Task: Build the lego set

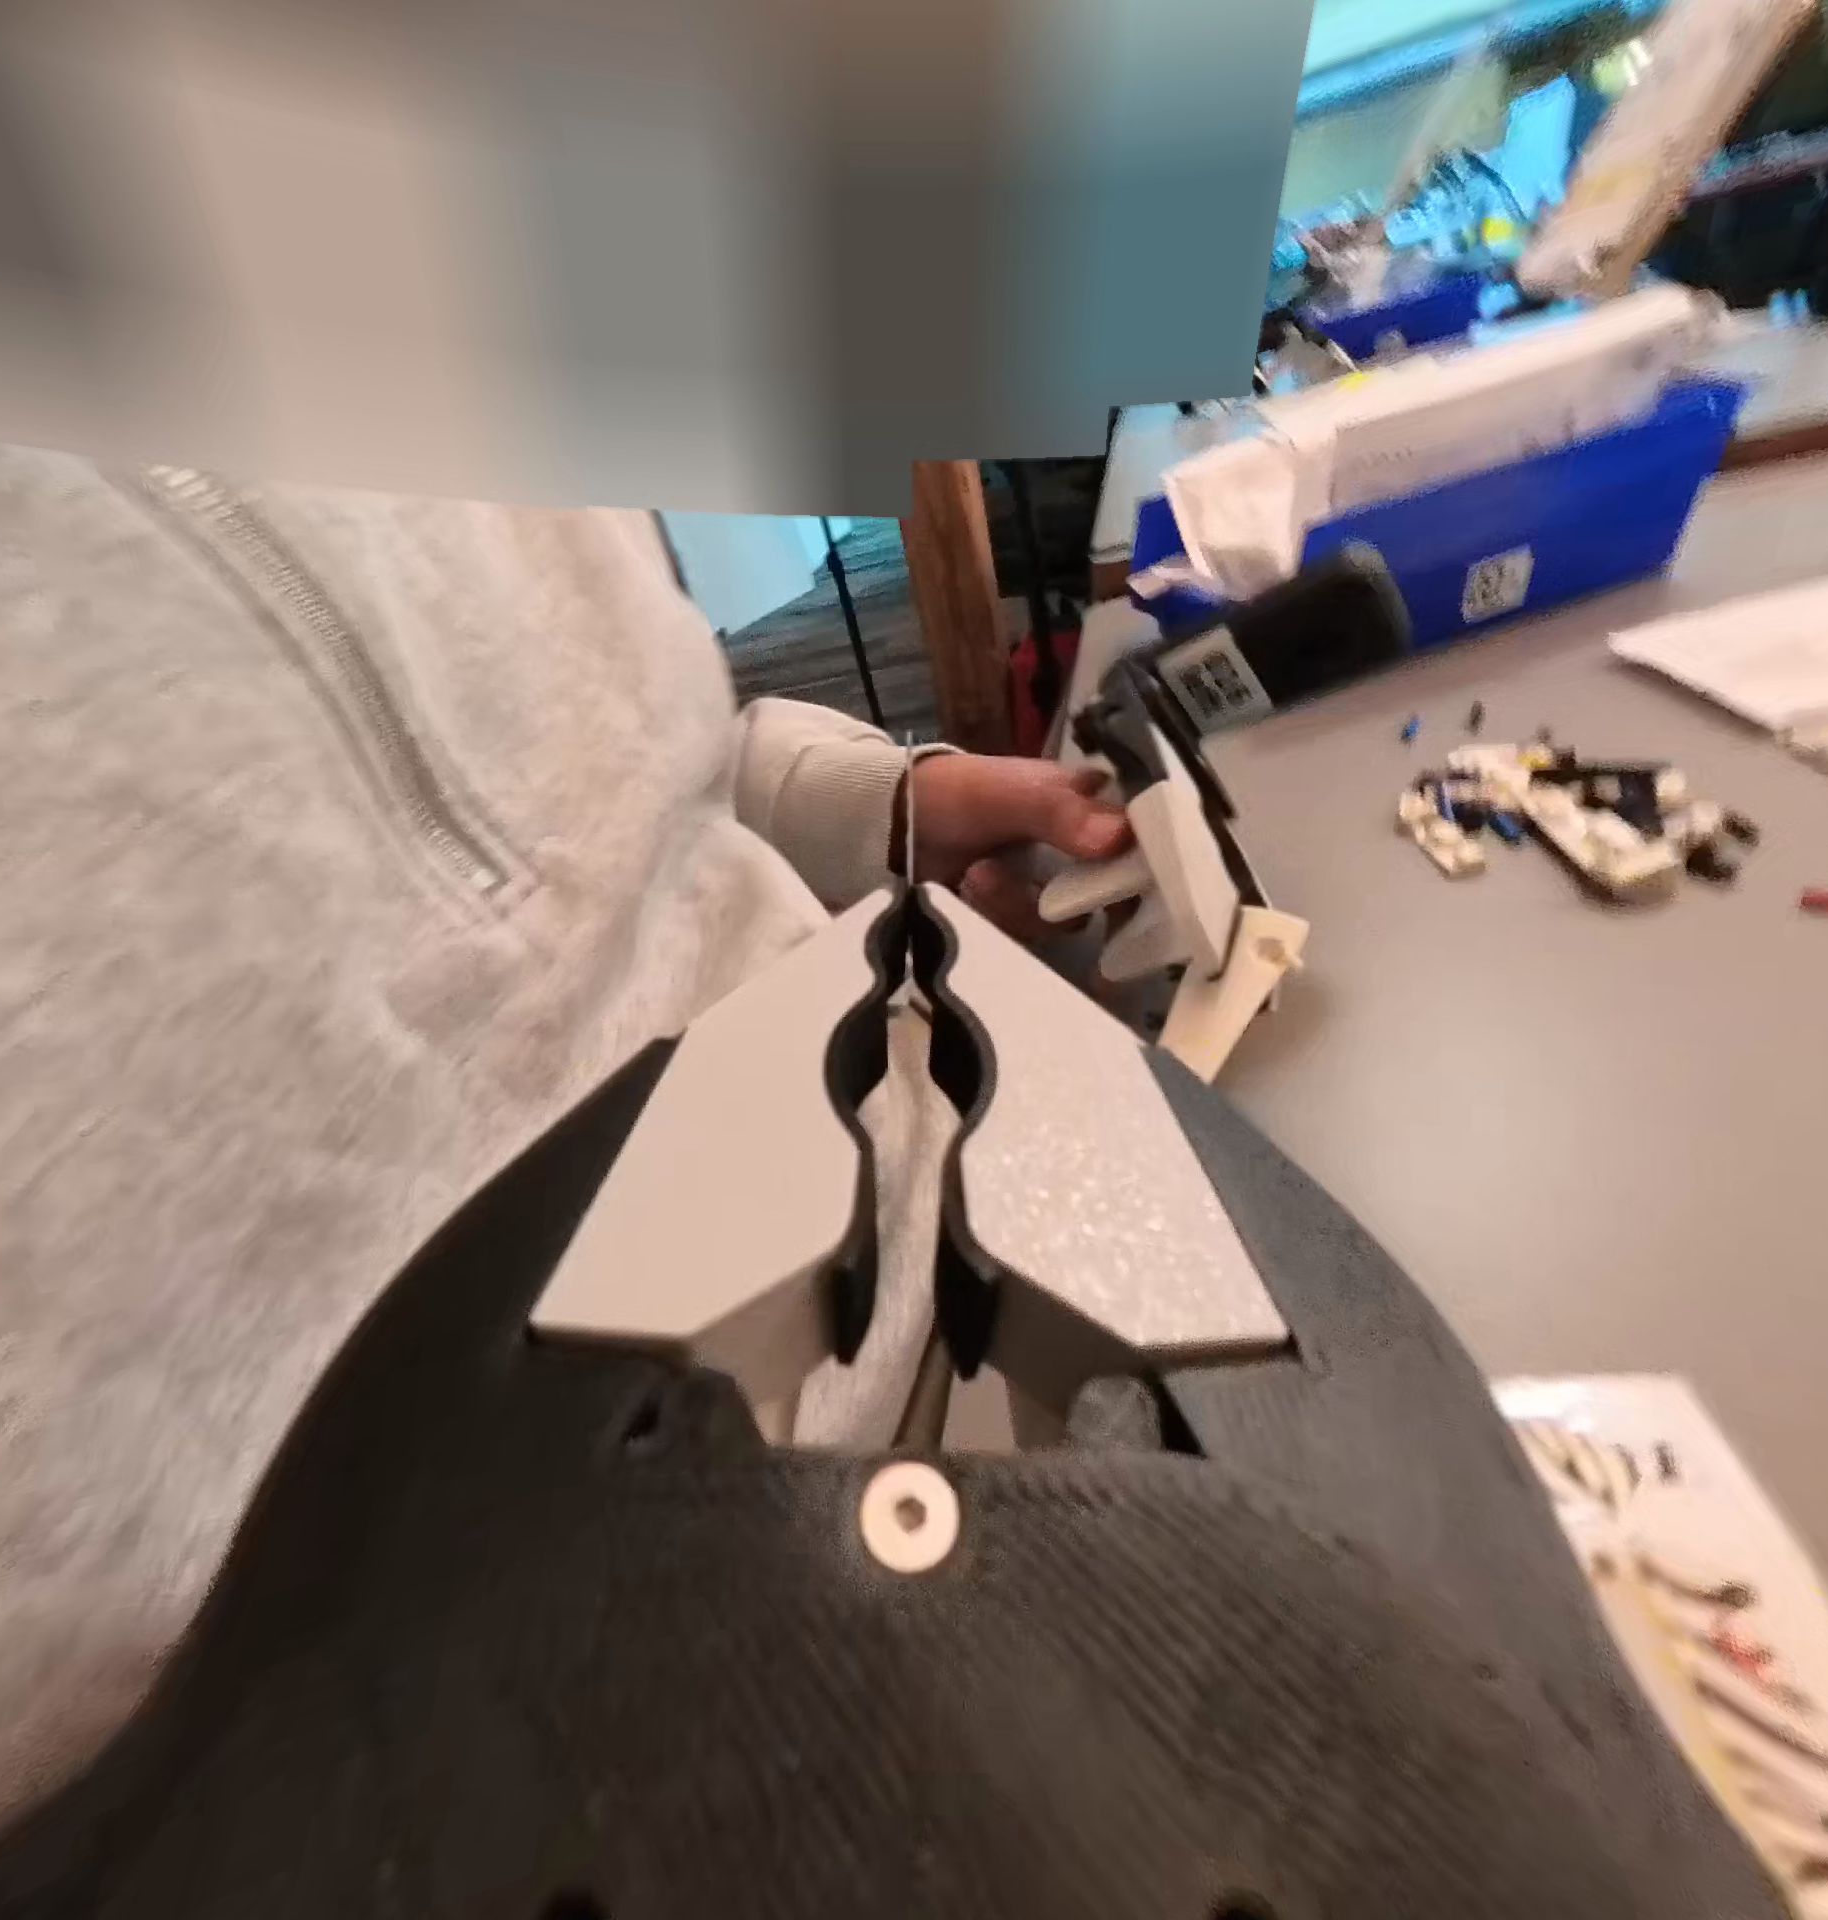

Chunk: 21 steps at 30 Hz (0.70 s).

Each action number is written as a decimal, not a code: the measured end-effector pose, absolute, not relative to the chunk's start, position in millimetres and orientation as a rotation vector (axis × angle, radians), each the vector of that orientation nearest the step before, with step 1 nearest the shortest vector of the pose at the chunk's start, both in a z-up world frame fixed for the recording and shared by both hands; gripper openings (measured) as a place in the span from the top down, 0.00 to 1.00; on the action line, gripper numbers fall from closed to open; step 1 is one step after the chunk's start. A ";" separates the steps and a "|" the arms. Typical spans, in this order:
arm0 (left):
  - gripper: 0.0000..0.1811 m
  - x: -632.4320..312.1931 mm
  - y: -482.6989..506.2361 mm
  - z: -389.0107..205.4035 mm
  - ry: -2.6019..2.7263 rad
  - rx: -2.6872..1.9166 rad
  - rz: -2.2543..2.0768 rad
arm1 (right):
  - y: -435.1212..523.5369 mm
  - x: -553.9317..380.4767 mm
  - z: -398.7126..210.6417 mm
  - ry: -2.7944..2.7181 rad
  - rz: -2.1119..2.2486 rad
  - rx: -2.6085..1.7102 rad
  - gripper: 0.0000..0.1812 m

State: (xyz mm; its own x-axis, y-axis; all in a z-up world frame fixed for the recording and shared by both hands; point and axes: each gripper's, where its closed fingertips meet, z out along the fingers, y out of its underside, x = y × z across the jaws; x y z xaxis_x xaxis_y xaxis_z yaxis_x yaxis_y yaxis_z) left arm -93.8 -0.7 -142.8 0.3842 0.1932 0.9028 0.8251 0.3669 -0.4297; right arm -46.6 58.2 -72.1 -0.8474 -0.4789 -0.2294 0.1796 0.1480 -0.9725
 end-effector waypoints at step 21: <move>0.72 -70.1 4.8 -123.8 -1.033 -1.291 -0.469 | 25.7 -65.4 -131.0 2.069 -1.409 0.164 1.00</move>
State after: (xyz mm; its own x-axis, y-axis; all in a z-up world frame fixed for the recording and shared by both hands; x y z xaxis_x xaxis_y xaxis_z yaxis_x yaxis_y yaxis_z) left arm -70.1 4.8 -123.8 0.5002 0.2484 0.8295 0.7879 0.2669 -0.5550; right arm -65.4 25.7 -131.0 -0.7985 -0.2345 -0.5544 0.4298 0.4227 -0.7979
